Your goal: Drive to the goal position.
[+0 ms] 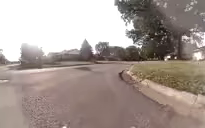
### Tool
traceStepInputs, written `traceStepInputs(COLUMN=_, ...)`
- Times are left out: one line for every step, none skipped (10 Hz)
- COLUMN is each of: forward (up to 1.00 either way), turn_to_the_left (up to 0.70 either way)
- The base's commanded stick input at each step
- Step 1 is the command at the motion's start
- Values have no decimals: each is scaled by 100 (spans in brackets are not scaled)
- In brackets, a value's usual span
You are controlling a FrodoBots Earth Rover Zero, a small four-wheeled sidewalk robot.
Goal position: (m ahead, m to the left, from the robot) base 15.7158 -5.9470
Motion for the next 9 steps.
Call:
traceStepInputs(forward=85, turn_to_the_left=0)
traceStepInputs(forward=85, turn_to_the_left=0)
traceStepInputs(forward=85, turn_to_the_left=0)
traceStepInputs(forward=85, turn_to_the_left=0)
traceStepInputs(forward=85, turn_to_the_left=0)
traceStepInputs(forward=85, turn_to_the_left=0)
traceStepInputs(forward=85, turn_to_the_left=0)
traceStepInputs(forward=85, turn_to_the_left=0)
traceStepInputs(forward=85, turn_to_the_left=0)
